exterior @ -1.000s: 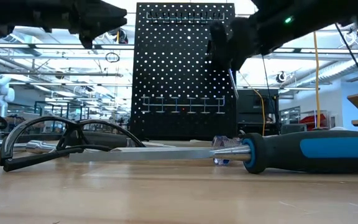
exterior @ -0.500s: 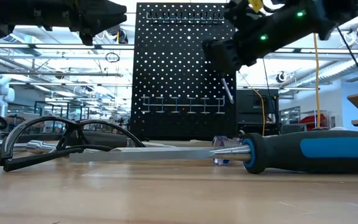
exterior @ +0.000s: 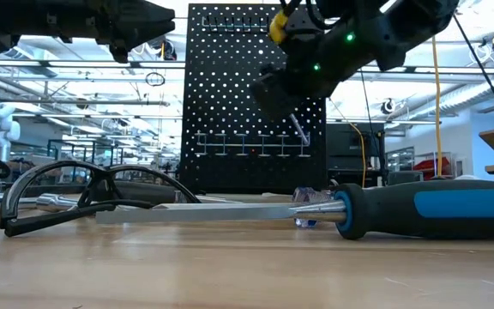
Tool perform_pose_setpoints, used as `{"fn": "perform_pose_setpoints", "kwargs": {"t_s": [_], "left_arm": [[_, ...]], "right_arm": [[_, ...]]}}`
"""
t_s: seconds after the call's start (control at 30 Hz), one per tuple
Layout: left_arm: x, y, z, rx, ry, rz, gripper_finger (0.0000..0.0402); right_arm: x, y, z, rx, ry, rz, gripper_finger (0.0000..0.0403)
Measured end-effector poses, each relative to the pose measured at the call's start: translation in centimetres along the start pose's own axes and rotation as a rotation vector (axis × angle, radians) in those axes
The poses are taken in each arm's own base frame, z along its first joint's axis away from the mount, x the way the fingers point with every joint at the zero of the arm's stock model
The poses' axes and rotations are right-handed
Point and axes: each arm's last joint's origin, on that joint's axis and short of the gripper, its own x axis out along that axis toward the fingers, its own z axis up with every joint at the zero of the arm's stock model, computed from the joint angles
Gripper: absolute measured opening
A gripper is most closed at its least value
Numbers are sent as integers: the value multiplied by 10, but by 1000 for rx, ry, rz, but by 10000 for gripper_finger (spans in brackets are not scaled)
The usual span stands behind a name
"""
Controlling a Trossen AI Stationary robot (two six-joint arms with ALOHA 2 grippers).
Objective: Hang tools onto peg board
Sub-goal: Hang the bottom right black screwdriver on the peg board
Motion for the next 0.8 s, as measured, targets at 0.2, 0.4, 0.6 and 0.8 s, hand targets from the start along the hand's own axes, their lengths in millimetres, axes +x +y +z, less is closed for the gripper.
{"fn": "perform_pose_setpoints", "kwargs": {"t_s": [0.2,0.4,0.6,0.8], "left_arm": [[0,0,0,-1,-3,-1,107],[0,0,1,-3,-7,-6,107],[0,0,1,-3,-7,-6,107],[0,0,1,-3,-7,-6,107]], "right_arm": [[2,-4,0,76,13,-116,56],[14,-8,-1,130,24,-142,56],[28,-12,-2,132,35,-132,56],[36,-16,0,124,38,-155,56]]}}
